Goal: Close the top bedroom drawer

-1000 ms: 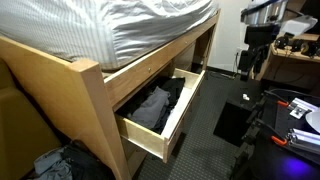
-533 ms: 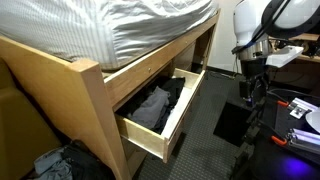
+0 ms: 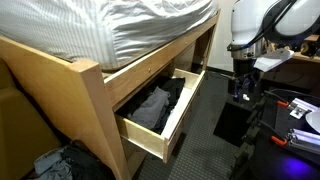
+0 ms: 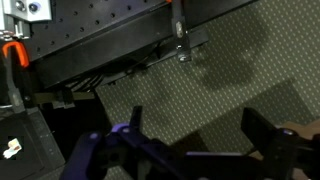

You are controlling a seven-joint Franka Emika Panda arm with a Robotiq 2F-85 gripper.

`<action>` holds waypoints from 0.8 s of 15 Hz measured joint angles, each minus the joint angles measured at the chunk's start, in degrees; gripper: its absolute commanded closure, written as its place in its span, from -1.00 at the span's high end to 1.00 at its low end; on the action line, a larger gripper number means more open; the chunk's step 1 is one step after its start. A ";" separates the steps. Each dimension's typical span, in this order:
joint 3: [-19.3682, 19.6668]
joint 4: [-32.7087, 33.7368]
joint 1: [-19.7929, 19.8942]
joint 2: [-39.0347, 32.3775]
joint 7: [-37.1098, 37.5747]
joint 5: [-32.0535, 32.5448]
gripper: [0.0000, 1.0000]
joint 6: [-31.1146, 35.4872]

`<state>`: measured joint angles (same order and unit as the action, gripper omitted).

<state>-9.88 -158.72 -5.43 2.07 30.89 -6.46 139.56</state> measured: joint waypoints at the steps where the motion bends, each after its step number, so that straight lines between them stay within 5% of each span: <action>1: -0.71 0.48 -0.78 1.45 4.37 1.91 1.00 -2.08; 6: -5.14 -0.15 -6.81 9.41 17.00 -5.12 1.00 -15.38; 12: -5.55 -0.07 -8.91 11.53 17.48 -10.41 1.00 -19.38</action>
<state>-15.43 -158.79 -14.34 13.60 48.37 -16.87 120.18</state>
